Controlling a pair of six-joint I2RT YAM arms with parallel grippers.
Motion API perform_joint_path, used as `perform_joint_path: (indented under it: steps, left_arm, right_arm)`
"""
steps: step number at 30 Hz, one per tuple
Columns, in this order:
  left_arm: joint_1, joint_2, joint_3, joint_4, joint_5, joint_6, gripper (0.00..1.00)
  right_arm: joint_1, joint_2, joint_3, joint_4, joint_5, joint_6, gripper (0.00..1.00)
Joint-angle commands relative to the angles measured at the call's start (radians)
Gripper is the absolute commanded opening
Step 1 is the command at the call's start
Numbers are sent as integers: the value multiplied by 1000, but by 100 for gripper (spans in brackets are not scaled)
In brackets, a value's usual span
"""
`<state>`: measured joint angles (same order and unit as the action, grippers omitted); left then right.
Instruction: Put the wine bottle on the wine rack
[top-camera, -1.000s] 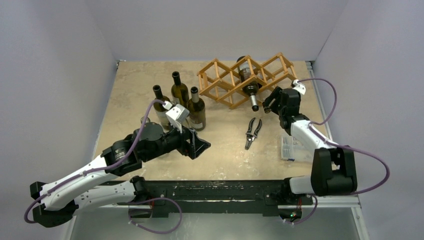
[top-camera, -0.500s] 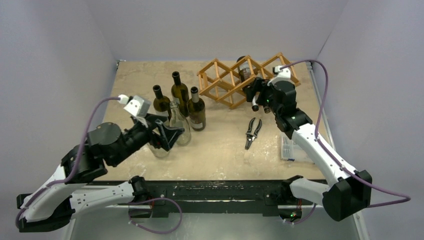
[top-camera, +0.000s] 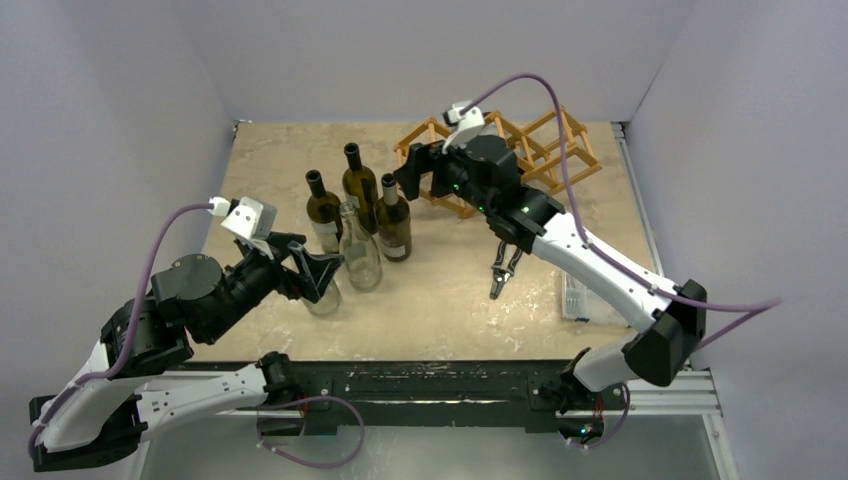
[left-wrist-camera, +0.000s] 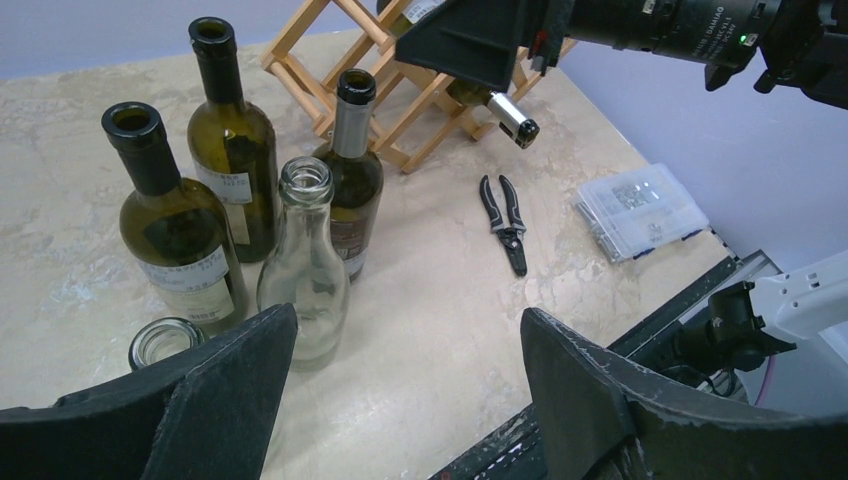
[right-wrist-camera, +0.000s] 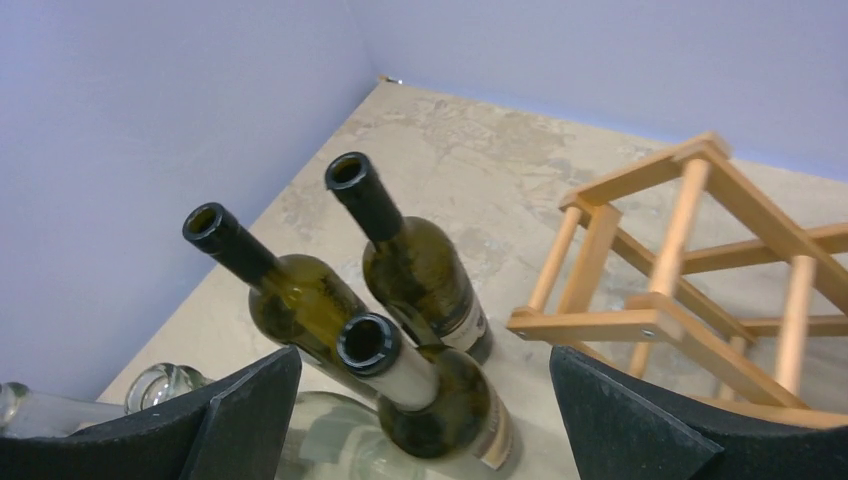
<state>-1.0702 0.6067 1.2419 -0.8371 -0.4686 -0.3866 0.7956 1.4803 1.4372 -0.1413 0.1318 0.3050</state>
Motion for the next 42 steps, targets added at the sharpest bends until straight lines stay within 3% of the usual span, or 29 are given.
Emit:
perform_joint_path:
  steps: [1,6,15,22,30,37,42]
  left_arm:
    - [-5,6,-30,32,-13,-7,83]
    - [-5,31,3,29,-4,22,83]
    - [-5,12,-26,73,3,28,85]
    - [-5,7,-24,66,15,19,84]
    - [-5,22,-10,67,14,43,84]
    - [-5,28,-41,94,24,33,84]
    - [-5,40,-44,110,25,47,85]
  right_arm:
    - [77,50,115,-52,116,-52,99]
    - [98,114,178,-100,200,-75,93]
    - [102,203,255,-144,198,-116,73]
    - [106,224,272,-176,213,-126,45]
    - [106,141,126,-138,269,-165,15]
    - [106,-21,-85,-125,285,-183,0]
    - [106,-136,-220,-174,292,-182,0]
